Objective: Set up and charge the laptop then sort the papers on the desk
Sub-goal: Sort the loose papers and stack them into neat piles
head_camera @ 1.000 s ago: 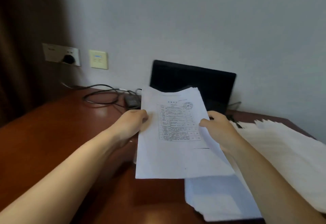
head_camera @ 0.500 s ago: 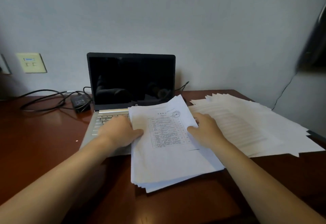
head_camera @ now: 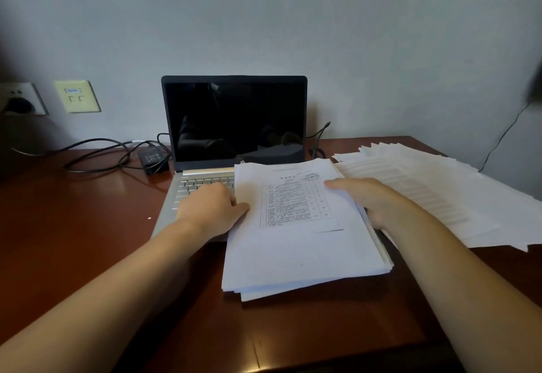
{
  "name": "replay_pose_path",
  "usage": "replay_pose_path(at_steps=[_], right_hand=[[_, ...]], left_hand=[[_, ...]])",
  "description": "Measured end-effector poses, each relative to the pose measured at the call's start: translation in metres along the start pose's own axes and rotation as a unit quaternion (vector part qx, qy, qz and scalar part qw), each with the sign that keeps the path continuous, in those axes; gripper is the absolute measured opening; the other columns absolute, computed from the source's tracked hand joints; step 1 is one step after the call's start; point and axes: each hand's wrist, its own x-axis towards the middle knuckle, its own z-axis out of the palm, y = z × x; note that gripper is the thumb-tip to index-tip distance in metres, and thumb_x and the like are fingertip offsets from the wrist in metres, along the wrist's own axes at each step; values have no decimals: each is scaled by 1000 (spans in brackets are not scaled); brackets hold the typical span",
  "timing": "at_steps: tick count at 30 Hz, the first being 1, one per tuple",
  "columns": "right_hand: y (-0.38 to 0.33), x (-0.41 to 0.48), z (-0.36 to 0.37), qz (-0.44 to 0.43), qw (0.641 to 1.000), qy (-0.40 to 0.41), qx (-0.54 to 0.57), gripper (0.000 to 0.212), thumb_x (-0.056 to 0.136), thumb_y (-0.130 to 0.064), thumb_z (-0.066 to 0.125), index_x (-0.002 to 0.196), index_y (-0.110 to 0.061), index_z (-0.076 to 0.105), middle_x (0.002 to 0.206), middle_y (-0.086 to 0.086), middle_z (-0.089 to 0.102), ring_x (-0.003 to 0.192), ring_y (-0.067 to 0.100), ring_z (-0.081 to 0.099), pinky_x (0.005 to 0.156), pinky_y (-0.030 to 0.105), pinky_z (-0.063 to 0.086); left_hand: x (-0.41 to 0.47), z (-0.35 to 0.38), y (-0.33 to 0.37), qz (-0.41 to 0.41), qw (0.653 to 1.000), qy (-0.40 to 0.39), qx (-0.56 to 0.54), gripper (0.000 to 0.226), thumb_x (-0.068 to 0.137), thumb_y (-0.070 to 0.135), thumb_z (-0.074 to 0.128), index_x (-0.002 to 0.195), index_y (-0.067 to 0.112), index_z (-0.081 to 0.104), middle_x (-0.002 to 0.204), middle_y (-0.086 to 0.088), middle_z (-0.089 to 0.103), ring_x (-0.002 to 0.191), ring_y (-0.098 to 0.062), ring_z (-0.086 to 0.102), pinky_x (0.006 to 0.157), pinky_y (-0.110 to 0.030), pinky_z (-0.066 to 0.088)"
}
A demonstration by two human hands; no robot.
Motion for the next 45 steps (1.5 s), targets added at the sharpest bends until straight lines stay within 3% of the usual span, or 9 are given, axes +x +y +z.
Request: replay_pose_path(at_steps=[7, 11, 13, 16, 18, 20, 28, 33, 45], right_hand=[[-32, -31, 39, -51, 998, -43, 5, 12, 88, -8, 69, 100, -9, 71, 100, 11, 75, 83, 23, 74, 73, 32, 60], [-64, -48, 82, -179, 976, -84, 93, 27, 89, 6, 61, 113, -7, 66, 98, 5, 74, 76, 14, 73, 69, 23, 60], [-82, -53, 107, -229, 958, -128, 118, 32, 90, 7, 59, 118, -7, 65, 105, 4, 75, 86, 14, 74, 75, 23, 59], [-107, -51, 146, -290, 930, -189, 127, 40, 91, 5, 56, 130, -4, 58, 122, 10, 69, 109, 23, 68, 93, 32, 55], [-122, -45, 177, -306, 917, -222, 125, 45, 90, 3, 57, 134, -3, 55, 126, 10, 67, 115, 24, 66, 97, 35, 53], [-129, -38, 203, -305, 921, -216, 108, 47, 89, 2, 61, 135, -6, 56, 124, 7, 69, 112, 22, 67, 96, 36, 54], [-151, -5, 315, -263, 930, -216, 142, 44, 87, 2, 68, 127, -15, 61, 116, 5, 72, 103, 22, 71, 89, 45, 57], [-146, 10, 346, -293, 918, -212, 161, 40, 88, 5, 65, 122, -15, 62, 114, 2, 73, 104, 20, 70, 93, 43, 55], [-135, 18, 368, -294, 913, -232, 161, 33, 91, 5, 61, 117, -15, 66, 110, -1, 75, 103, 17, 70, 89, 34, 56]], left_hand=[[-3, -6, -24, -8, 997, 53, -62, 32, 92, 43, 65, 68, 23, 62, 72, 7, 64, 72, -16, 60, 56, -28, 40], [-3, -20, -49, -39, 949, 126, -285, 42, 89, 48, 71, 124, 27, 63, 116, 8, 61, 97, -11, 62, 83, -27, 45], [-3, -39, -61, -103, 879, 57, -462, 58, 89, 50, 71, 138, 23, 57, 125, 8, 64, 105, -10, 64, 89, -25, 44], [-8, -70, -95, -127, 675, -129, -715, 43, 93, 45, 64, 123, 16, 74, 121, -5, 74, 102, -20, 73, 92, -35, 51], [-14, -93, -130, -111, 647, -124, -744, 37, 95, 38, 59, 114, 13, 78, 119, -9, 74, 98, -24, 74, 86, -36, 57], [-17, -115, -160, -103, 649, -87, -749, 33, 92, 25, 59, 116, 8, 76, 119, -13, 73, 95, -27, 74, 79, -38, 62], [-9, -170, -247, -2, 828, 262, -495, 25, 101, 22, 61, 125, 31, 58, 118, 3, 73, 105, -19, 73, 90, -44, 58], [-7, -154, -268, 38, 799, 344, -492, 29, 101, 14, 61, 127, 24, 57, 116, 6, 74, 106, -12, 71, 90, -30, 57], [-1, -146, -281, 31, 822, 369, -432, 48, 82, 3, 82, 122, 23, 63, 115, 3, 74, 108, -17, 71, 91, -43, 59]])
